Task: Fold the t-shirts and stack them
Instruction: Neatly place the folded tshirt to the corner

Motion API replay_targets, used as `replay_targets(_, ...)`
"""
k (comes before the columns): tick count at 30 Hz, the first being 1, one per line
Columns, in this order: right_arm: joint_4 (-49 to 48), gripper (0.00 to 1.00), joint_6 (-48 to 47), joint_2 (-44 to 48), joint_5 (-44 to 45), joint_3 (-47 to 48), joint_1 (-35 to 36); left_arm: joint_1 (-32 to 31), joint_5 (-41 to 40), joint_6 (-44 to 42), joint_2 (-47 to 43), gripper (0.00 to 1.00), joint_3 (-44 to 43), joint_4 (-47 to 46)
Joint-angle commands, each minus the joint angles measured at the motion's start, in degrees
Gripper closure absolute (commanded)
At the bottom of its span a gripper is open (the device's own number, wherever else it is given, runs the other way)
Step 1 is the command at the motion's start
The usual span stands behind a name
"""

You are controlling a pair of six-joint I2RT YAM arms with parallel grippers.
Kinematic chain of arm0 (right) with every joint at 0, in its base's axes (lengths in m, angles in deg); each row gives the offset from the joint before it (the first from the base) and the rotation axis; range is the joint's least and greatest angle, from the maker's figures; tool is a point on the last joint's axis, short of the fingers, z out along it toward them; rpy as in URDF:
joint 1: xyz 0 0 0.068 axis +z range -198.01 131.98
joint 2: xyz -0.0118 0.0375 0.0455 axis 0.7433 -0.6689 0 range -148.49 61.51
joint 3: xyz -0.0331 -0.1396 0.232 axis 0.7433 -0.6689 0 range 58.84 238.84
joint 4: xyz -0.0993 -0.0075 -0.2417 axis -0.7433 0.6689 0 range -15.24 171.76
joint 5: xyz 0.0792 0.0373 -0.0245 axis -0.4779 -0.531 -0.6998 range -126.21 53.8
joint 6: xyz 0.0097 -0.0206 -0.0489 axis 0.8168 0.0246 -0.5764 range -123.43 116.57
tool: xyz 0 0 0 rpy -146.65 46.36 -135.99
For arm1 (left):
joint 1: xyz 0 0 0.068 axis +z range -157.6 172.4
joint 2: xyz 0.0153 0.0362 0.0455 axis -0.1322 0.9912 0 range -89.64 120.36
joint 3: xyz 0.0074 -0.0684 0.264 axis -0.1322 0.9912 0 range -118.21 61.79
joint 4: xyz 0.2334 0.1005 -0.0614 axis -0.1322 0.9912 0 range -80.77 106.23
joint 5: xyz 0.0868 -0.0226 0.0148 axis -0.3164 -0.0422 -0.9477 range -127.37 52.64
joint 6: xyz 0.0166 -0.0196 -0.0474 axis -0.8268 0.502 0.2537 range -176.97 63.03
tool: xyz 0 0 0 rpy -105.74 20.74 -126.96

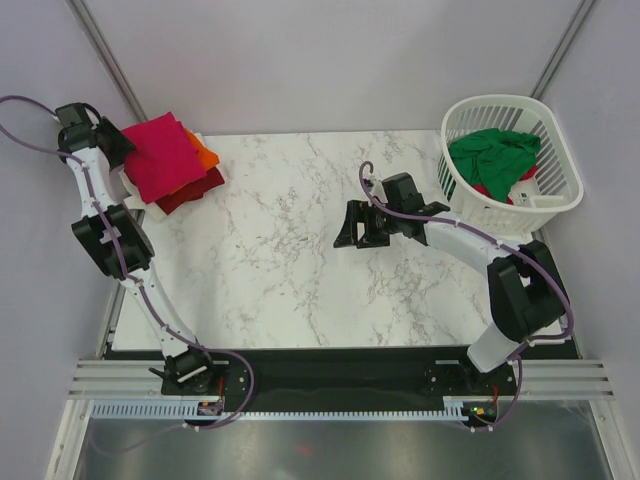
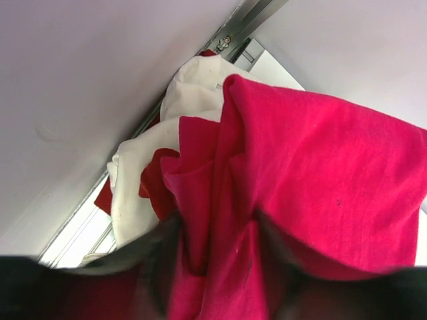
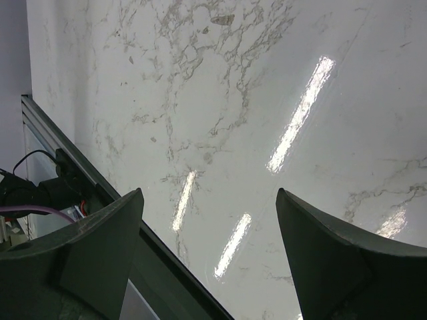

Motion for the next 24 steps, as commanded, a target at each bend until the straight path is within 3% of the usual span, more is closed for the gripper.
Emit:
replay_targets(1, -0.7, 0.11, -0.5, -0.4, -0.7, 0.2, 0.4, 7.7, 2.8, 6.6, 9.7, 0.38, 2.1, 7.4)
replay_targets(7, -0.8, 0.11, -0.4, -0.2, -1.2, 0.5, 0.4, 9.6, 1.5, 9.2, 3.5, 0.01, 3.2, 7.4)
replay_targets(19, -2.5, 0.11, 0.8, 2.4, -2.4, 0.1, 0.9, 18.9, -7.5, 17.2, -23.3, 0.0, 24.1, 7.4)
replay_targets(24, -3.1, 0.11, 1.2, 3.1, -2.5, -0.1, 1.2, 19.3, -9.2, 21.4, -36.5, 0.0, 33.2, 6.1)
